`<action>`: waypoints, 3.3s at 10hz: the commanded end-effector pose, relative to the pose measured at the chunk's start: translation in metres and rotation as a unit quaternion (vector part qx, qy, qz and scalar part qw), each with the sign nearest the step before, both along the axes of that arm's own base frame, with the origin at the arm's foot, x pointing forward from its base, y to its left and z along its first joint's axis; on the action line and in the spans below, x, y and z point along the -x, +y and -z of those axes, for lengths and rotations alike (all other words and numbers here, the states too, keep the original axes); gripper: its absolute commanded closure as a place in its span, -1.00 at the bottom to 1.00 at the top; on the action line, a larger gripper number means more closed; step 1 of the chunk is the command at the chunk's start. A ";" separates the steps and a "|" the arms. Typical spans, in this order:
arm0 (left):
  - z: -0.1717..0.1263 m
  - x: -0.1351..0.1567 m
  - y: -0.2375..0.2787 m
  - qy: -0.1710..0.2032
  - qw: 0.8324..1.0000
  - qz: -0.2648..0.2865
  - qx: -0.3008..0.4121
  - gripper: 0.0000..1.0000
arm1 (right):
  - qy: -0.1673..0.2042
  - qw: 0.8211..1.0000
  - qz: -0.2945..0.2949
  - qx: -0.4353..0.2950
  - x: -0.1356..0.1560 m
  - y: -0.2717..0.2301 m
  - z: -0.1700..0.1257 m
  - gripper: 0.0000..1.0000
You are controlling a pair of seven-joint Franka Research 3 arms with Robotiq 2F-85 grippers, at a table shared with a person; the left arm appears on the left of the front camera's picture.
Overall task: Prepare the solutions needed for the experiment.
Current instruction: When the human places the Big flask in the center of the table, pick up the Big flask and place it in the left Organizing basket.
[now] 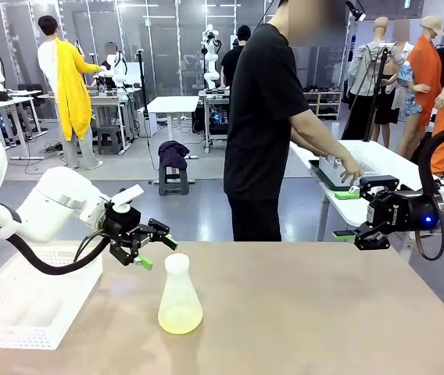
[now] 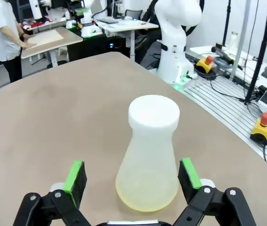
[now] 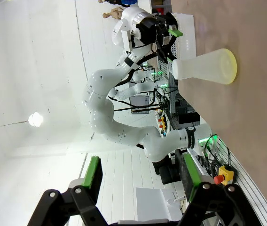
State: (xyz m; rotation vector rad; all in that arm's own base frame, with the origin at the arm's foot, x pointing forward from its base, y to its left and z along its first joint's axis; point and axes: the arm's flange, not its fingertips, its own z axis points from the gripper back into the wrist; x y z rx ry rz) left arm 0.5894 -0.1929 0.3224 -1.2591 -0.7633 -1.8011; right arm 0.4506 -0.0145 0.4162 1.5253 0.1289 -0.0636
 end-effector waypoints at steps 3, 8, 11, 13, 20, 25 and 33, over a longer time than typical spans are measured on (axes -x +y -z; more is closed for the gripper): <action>-0.004 0.007 -0.012 -0.017 0.999 0.016 -0.032 -1.00 | -0.001 1.000 -0.002 -0.002 0.000 0.000 0.000 -0.68; 0.021 0.001 -0.027 0.032 0.998 0.044 -0.005 -1.00 | -0.001 1.000 -0.002 -0.002 0.000 0.000 0.000 -0.68; 0.033 0.000 -0.038 0.051 0.997 0.051 0.030 -1.00 | -0.001 1.000 -0.002 -0.002 0.000 0.000 0.000 -0.68; 0.036 0.001 -0.039 0.063 0.995 0.051 0.065 -1.00 | -0.001 1.000 -0.002 -0.002 0.000 0.000 0.000 -0.68; 0.046 0.011 -0.065 0.113 0.987 0.092 0.067 -1.00 | -0.001 1.000 -0.002 -0.002 0.000 0.000 0.000 -0.68; 0.052 0.016 -0.081 0.142 0.983 0.107 0.048 -1.00 | -0.001 1.000 -0.002 -0.002 0.000 0.000 0.000 -0.68; 0.059 0.020 -0.063 0.118 0.979 0.142 0.083 -1.00 | -0.001 1.000 -0.002 -0.002 0.000 0.000 0.000 -0.68</action>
